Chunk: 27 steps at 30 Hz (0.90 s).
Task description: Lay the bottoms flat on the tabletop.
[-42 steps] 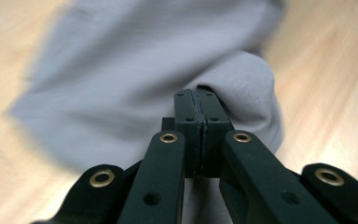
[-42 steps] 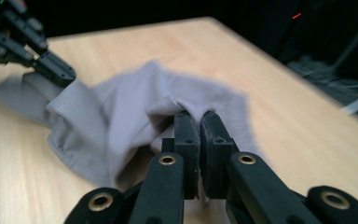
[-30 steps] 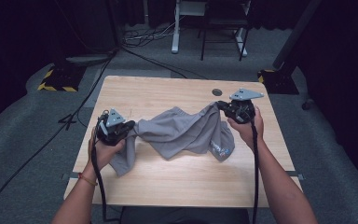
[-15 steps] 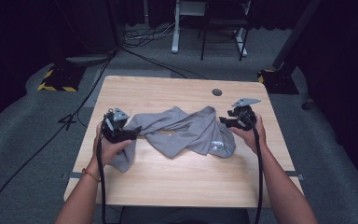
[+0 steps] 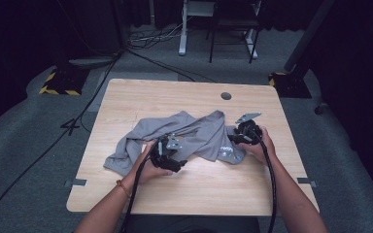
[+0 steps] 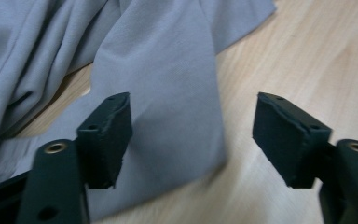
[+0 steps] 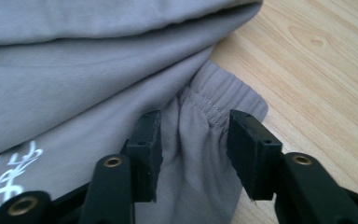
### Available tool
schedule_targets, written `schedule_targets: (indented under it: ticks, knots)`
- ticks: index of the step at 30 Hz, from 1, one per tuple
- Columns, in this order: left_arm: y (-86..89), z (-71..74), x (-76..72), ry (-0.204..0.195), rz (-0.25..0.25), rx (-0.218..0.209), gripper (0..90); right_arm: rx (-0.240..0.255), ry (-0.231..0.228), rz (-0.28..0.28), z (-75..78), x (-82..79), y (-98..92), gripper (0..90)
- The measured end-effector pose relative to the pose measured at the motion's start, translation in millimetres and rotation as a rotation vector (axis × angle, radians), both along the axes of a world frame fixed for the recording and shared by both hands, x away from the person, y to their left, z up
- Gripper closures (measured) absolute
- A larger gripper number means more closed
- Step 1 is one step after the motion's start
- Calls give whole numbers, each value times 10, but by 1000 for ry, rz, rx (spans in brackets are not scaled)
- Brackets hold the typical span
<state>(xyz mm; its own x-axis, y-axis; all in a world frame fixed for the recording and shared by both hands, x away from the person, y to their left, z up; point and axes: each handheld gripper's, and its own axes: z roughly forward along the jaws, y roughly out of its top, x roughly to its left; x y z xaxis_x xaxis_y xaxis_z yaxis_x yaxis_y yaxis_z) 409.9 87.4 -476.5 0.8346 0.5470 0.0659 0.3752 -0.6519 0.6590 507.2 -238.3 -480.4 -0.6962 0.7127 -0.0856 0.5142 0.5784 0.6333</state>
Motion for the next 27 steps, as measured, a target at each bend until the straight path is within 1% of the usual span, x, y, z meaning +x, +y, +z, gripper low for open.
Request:
schedule_targets:
  ticks: [1, 2, 3, 4, 5, 6, 7, 8, 9, 11, 12, 13, 15, 16, 17, 18, 19, 21, 22, 24, 25, 26, 27]
  knots:
    - [-19, -19, 17, 2, 6, 5, 381, 10, 7, -2, -13, 11, -7, 567]
    - [-34, -36, 33, 1, 19, 14, 458, 7, 11, -2, -25, 17, -7, 575]
    - [-45, -46, 43, -6, 26, 33, 503, 3, 7, -7, -33, 22, -9, 580]
    - [-44, -52, 53, -20, 22, 55, 594, 10, 8, -13, -36, 28, -12, 589]
    - [-40, -62, 62, -17, 24, 47, 665, 11, 8, -20, -37, 29, -15, 599]
    - [-25, -66, 72, -8, 20, 30, 728, 13, 8, -24, -38, 33, -20, 608]
    - [-25, -66, 72, -8, 20, 30, 814, 13, 8, -24, -38, 33, -20, 608]
    - [13, -59, 79, -10, 15, 7, 870, 20, 15, -45, -38, 38, -40, 660]
    - [36, -43, 79, -2, 9, -12, 882, 12, 12, -52, -35, 39, -52, 678]
    - [103, 34, 61, 3, -4, -68, 885, 1, 2, -84, -34, 44, -94, 723]
    - [152, 97, 52, 14, -23, -108, 885, 3, 3, -94, -34, 51, -124, 737]
    - [205, 166, 34, 6, -28, -143, 884, 5, 4, -105, -35, 56, -156, 747]
    - [321, 312, -1, 14, -44, -207, 882, 3, -1, -133, -37, 64, -217, 787]
    - [377, 378, -21, 12, -46, -227, 881, -4, -7, -145, -38, 65, -242, 804]
    - [424, 437, -43, -1, -35, -234, 882, -14, -16, -160, -39, 69, -263, 818]
    - [473, 493, -63, -20, -21, -231, 881, -35, -28, -174, -39, 73, -283, 841]
    - [525, 541, -74, -30, -13, -238, 882, -52, -34, -184, -37, 76, -302, 855]
    - [637, 615, -76, -51, 27, -242, 882, -77, -55, -211, -43, 84, -353, 868]
    - [697, 637, -61, -48, 44, -249, 882, -79, -58, -222, -46, 88, -383, 872]
    - [832, 655, 1, -50, 108, -254, 879, -94, -68, -249, -49, 95, -433, 878]
    - [902, 644, 45, -26, 153, -278, 870, -107, -78, -254, -53, 99, -453, 879]
    - [965, 621, 99, -19, 228, -290, 808, -115, -84, -264, -56, 103, -469, 880]
    - [1024, 595, 144, -10, 280, -283, 756, -129, -91, -272, -57, 111, -485, 880]
